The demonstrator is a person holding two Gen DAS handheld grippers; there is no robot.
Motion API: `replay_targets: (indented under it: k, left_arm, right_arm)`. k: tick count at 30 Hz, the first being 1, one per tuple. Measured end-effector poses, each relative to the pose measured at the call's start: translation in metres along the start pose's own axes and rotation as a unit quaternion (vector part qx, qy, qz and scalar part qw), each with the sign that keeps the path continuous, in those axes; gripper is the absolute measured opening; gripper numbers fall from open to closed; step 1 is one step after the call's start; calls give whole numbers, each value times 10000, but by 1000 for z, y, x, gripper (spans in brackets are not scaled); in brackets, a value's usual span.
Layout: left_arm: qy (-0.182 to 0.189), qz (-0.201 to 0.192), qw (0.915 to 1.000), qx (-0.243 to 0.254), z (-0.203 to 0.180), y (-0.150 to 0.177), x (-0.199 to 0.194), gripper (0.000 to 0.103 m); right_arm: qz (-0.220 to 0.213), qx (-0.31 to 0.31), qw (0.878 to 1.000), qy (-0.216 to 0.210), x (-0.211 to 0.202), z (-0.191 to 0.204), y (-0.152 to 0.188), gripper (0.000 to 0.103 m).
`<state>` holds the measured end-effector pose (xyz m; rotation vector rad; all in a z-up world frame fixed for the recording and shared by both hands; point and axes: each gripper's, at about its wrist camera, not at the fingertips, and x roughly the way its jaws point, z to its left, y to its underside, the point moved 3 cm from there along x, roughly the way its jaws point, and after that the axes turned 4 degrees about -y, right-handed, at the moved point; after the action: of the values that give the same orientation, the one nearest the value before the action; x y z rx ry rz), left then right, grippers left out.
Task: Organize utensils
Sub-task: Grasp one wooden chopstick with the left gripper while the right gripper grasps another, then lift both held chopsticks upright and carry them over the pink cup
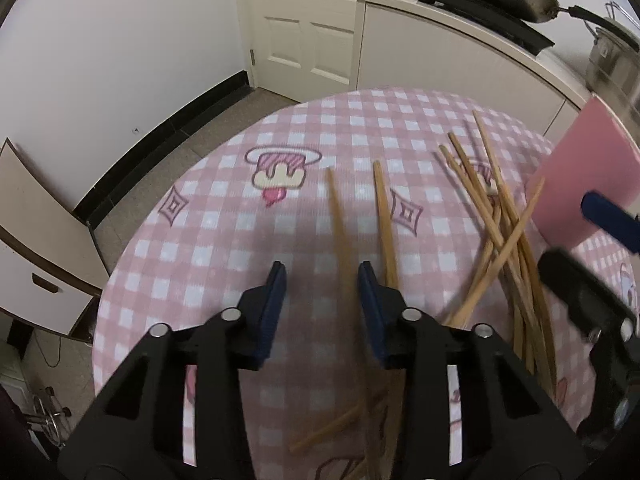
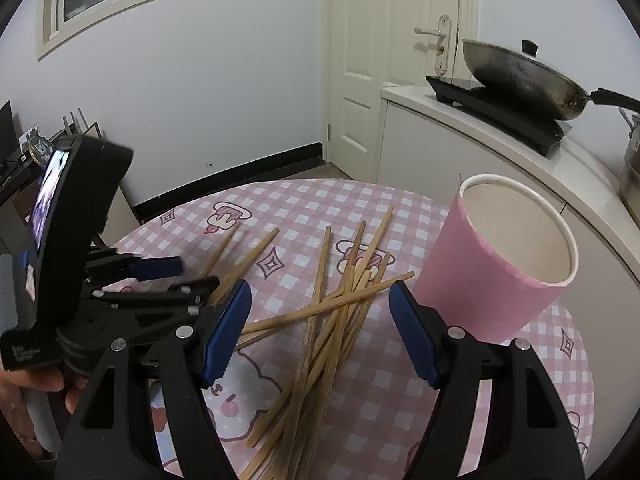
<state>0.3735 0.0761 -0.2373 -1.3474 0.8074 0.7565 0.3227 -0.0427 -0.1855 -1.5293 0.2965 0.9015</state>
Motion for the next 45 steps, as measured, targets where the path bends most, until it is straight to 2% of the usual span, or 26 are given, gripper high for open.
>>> replay_targets:
  k: [2, 3, 4, 8, 15, 20, 26, 28, 29, 30, 31, 35, 45]
  left_arm:
    - [30, 2, 10000, 16, -1, -4, 2, 30]
    - [18, 4, 10000, 24, -1, -6, 4, 24]
    - [-16, -23, 10000, 18, -1, -7, 4, 13]
    - [-11, -112, 9999, -114, 5, -8, 0, 6]
    - [-6, -523, 9974, -499, 35, -4, -33, 6]
    - [-16, -726, 9943, -783, 55, -2, -54, 6]
    - [-27, -832, 9925, -901, 61, -3, -67, 6]
    - [-29, -843, 9922, -921, 61, -3, -70, 6]
    - [-34, -852, 9921, -924, 62, -4, -72, 6]
    - [-30, -864, 9920, -924, 61, -4, -74, 6]
    - [-16, -885, 9917, -928, 60, -4, -76, 6]
    - [74, -1008, 9904, -946, 57, -3, -95, 6]
    - [325, -1525, 9848, -766, 25, -6, -161, 6]
  right_arm:
    - [38, 18, 10000, -34, 3, 1, 0, 68]
    - [57, 25, 10000, -59, 4, 1, -1, 68]
    - [74, 29, 9999, -80, 5, 2, -1, 68]
    - [170, 84, 9997, -141, 15, 5, -6, 68]
    - [575, 427, 9959, -547, 45, 17, -16, 68]
    - [977, 584, 9907, -742, 72, 28, -22, 57]
    - [1394, 537, 9865, -673, 94, 39, -23, 41]
    - [1388, 481, 9873, -607, 94, 40, -24, 27]
    - [1398, 515, 9863, -704, 94, 40, -25, 23]
    - [1444, 604, 9842, -824, 94, 40, -25, 14]
    - [1455, 653, 9834, -869, 94, 39, -26, 13]
    - [1299, 835, 9807, -1202, 76, 35, -28, 5]
    - [448, 819, 9834, -1559, -13, 24, -47, 5]
